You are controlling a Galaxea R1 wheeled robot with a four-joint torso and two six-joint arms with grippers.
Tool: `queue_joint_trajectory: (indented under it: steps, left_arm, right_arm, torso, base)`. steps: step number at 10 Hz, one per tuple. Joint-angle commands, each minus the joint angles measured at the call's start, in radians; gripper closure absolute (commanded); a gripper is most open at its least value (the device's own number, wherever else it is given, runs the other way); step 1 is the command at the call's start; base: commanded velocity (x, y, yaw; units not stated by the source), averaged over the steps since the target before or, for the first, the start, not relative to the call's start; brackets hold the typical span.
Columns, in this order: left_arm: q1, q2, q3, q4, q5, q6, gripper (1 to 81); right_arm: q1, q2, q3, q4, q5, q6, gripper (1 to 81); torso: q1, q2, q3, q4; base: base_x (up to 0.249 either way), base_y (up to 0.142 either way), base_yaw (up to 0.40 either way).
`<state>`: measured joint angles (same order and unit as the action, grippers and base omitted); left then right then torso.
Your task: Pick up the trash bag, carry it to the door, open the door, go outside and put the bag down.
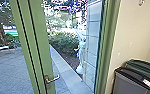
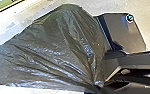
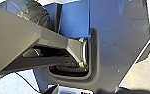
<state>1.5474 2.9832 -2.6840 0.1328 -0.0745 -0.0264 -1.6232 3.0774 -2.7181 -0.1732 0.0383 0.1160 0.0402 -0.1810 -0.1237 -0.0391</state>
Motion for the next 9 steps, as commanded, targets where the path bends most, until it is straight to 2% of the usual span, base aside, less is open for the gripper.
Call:
queue_joint_trajectory:
  steps: [1,7,9]
  left_arm:
    - [-0.048,-0.009,0.003,0.013,0.051,0.005,81.1]
    - [-0.043,-0.012,0.01,0.027,0.053,0.005,81.1]
    - [-0.039,-0.053,0.085,0.03,0.048,0.005,81.1]
  right_arm:
    - [0.039,0.013,0.022,-0.02,-0.049,-0.016,1.0]
    - [0.033,0.002,0.023,-0.017,-0.044,-0.016,1.0]
    - [0.027,-0.042,0.098,-0.023,-0.043,-0.016,1.0]
  torso:
    - [0.0,0.0,0.0,0.0]
    - [0.0,0.0,0.0,0.0]
    - [0.0,0.0,0.0,0.0]
  base:
    - [0.0,0.0,0.0]
    - [0.0,0.0,0.124]
    - [0.0,0.0,0.133]
